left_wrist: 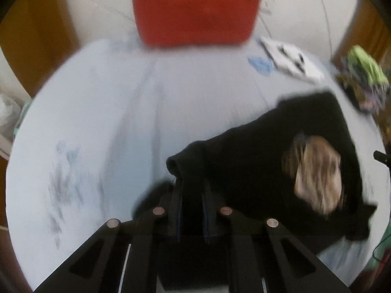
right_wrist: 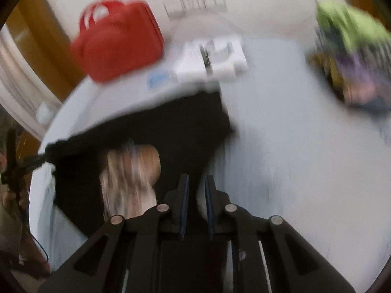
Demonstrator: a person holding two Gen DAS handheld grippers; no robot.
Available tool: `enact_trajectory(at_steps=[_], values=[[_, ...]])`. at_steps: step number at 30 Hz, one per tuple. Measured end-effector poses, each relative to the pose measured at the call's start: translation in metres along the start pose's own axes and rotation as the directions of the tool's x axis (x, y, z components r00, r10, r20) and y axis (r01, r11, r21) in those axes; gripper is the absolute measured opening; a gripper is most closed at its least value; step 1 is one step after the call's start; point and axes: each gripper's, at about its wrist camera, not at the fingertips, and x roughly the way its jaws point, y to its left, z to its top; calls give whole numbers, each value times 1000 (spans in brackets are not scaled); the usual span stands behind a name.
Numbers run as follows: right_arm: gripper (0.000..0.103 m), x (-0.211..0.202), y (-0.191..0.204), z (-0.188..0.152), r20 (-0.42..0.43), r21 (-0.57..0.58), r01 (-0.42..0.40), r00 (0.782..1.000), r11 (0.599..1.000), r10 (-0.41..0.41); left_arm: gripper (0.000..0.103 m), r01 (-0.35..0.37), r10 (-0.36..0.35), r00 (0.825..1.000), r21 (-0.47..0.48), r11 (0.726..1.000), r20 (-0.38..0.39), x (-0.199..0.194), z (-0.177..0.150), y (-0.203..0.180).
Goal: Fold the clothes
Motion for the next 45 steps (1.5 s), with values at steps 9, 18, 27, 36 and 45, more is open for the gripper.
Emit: enact_trajectory(at_steps=[9, 18, 27, 36, 45], values=[[87, 9, -12, 38, 57, 103, -41, 998, 994, 36, 13, -5, 5, 1000, 4, 1000, -2, 2, -11, 0], [87, 96, -12, 164, -18, 155, 25, 1000, 988, -22, 13, 11, -9, 999, -37, 999, 41, 2, 17, 13], [13, 140, -13, 159, -152, 112, 26, 988, 993, -9, 13, 22, -19, 997, -39, 999, 68, -6, 30, 24], [15, 28, -26, 5, -133, 131, -27, 990, 991, 45, 19, 35, -34, 998, 10, 999, -53, 7, -13, 18], [60, -14, -36, -17, -43, 175, 4, 999, 985, 3, 82, 47, -47, 998, -12, 999, 47, -30, -16, 22]])
